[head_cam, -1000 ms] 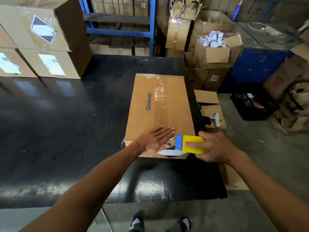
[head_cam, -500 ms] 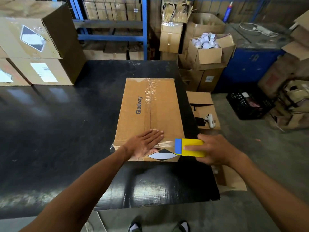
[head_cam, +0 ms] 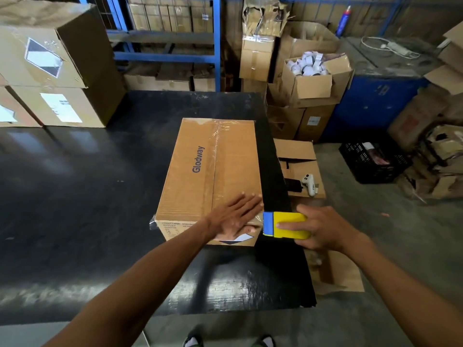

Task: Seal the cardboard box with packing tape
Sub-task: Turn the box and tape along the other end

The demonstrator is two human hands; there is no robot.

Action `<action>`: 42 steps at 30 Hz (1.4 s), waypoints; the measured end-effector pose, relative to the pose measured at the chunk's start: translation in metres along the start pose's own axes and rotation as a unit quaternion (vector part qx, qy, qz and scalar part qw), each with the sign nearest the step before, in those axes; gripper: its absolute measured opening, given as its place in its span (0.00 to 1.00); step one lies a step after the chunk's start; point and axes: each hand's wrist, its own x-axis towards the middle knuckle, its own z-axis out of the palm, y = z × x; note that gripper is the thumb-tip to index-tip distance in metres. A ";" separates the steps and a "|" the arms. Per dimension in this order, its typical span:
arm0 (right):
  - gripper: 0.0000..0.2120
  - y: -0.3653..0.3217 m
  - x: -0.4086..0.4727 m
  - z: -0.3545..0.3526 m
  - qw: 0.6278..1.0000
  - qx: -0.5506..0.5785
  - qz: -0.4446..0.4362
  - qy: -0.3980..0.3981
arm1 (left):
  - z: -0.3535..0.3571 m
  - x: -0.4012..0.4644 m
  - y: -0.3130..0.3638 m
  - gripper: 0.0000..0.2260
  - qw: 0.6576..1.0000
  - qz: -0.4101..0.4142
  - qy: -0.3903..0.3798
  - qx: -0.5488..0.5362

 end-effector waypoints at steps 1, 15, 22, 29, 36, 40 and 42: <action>0.25 0.002 -0.002 0.001 1.000 0.001 0.001 0.004 | 0.003 0.001 0.000 0.32 1.000 -0.008 -0.006 -0.003; 0.30 0.044 -0.018 0.024 0.997 0.027 -0.065 0.032 | 0.006 0.008 0.002 0.32 1.000 -0.007 0.020 -0.018; 0.26 0.074 -0.013 0.011 0.993 -0.006 -0.106 0.048 | 0.005 0.008 0.000 0.32 1.000 -0.015 0.006 -0.021; 0.24 0.053 -0.002 0.040 0.992 -0.038 -0.104 0.064 | 0.007 0.010 0.002 0.32 1.000 -0.014 0.000 -0.020; 0.25 0.024 0.004 0.060 0.983 -0.094 -0.082 0.134 | 0.003 0.009 0.001 0.31 0.999 -0.016 0.016 -0.026; 0.24 0.003 -0.004 0.087 0.985 -0.141 -0.034 0.097 | 0.001 0.009 0.003 0.31 0.999 -0.016 0.012 -0.034; 0.23 -0.019 -0.007 0.103 0.990 -0.124 0.006 0.066 | 0.002 0.007 0.004 0.31 0.999 -0.019 0.001 -0.038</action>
